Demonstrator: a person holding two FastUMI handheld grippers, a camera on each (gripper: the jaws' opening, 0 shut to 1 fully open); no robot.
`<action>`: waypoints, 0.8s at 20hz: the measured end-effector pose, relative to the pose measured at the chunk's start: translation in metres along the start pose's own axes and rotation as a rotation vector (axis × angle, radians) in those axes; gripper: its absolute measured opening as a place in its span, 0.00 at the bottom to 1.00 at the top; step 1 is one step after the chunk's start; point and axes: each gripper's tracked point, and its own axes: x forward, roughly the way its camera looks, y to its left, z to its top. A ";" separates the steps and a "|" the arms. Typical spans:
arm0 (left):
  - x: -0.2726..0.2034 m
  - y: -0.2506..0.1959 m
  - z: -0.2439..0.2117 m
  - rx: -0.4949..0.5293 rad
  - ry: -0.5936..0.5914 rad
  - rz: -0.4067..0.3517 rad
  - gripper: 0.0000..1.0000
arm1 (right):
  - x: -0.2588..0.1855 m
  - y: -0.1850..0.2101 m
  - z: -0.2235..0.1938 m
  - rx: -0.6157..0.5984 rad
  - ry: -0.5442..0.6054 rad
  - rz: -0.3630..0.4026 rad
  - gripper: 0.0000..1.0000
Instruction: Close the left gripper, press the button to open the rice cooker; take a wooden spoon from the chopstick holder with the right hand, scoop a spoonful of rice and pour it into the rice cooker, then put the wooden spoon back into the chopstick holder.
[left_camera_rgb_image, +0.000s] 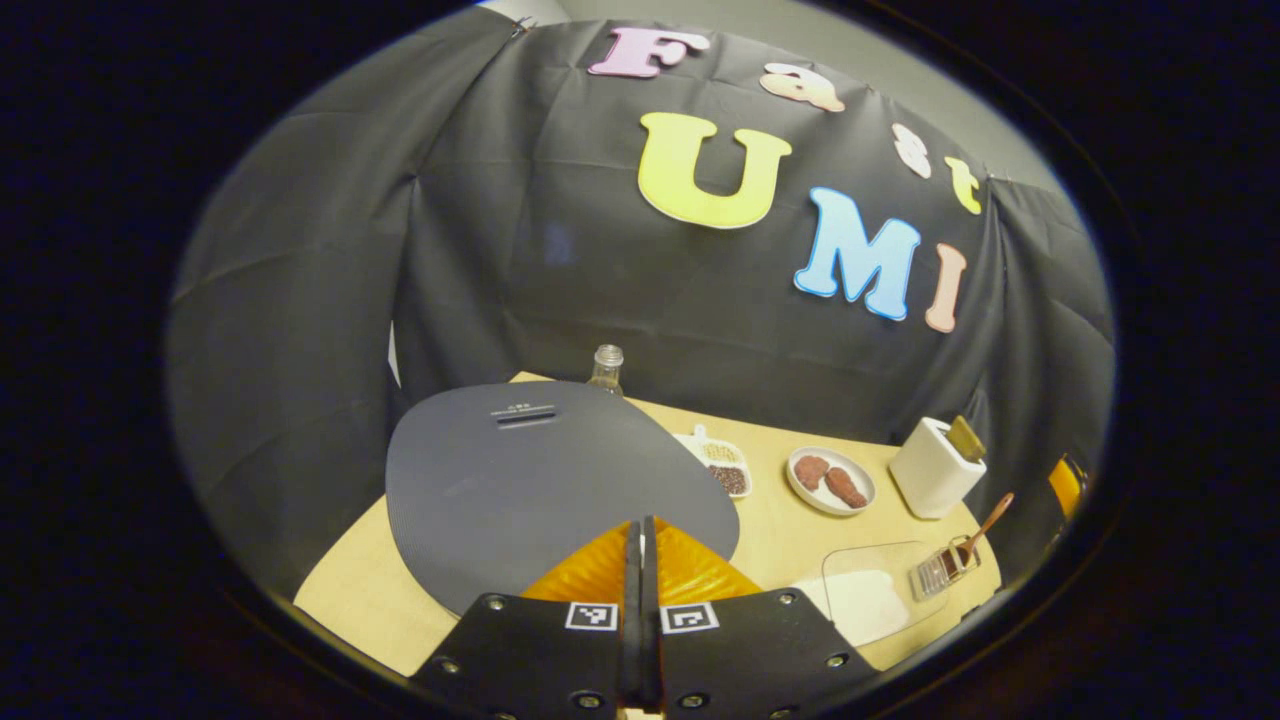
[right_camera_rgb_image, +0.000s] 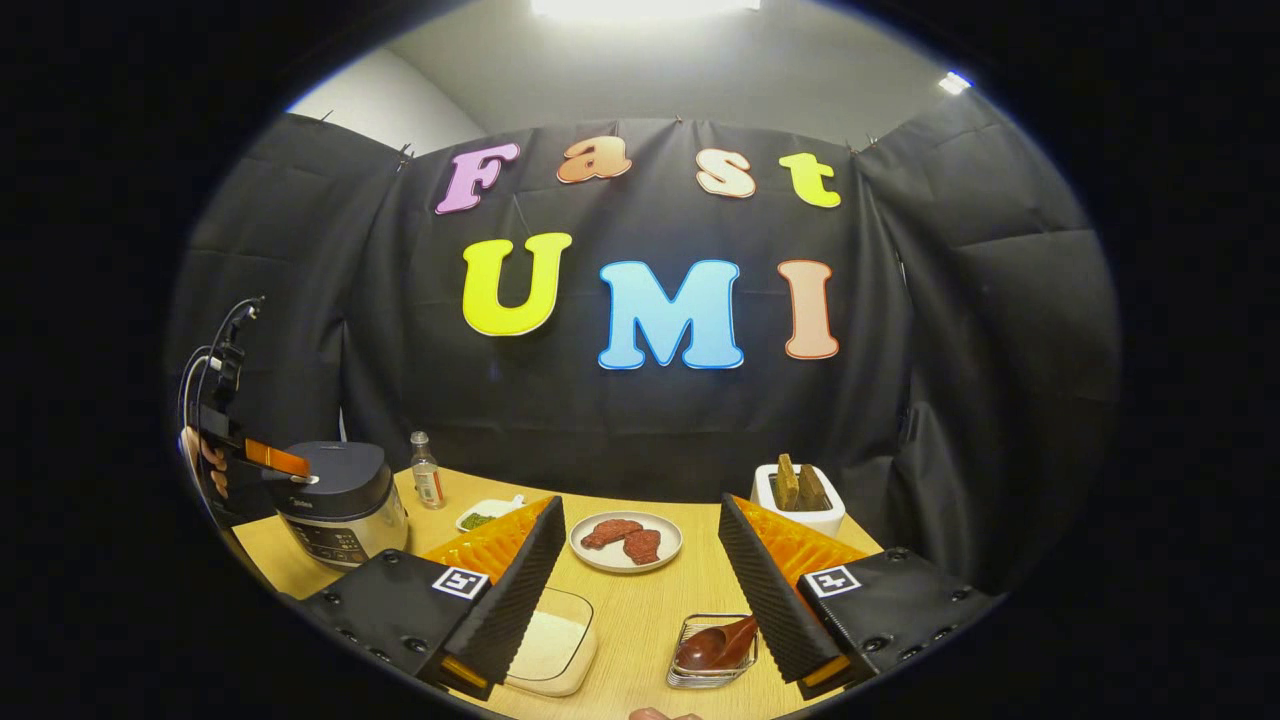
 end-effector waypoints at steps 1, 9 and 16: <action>-0.001 0.000 -0.001 0.005 0.002 -0.001 0.01 | 0.001 0.001 -0.001 0.000 0.001 0.003 0.99; 0.001 -0.002 -0.008 -0.060 -0.029 -0.062 0.02 | 0.001 -0.001 -0.002 0.014 -0.009 0.003 0.99; 0.006 0.000 -0.016 0.016 -0.017 -0.064 0.01 | 0.004 -0.017 -0.012 0.007 -0.008 -0.051 0.99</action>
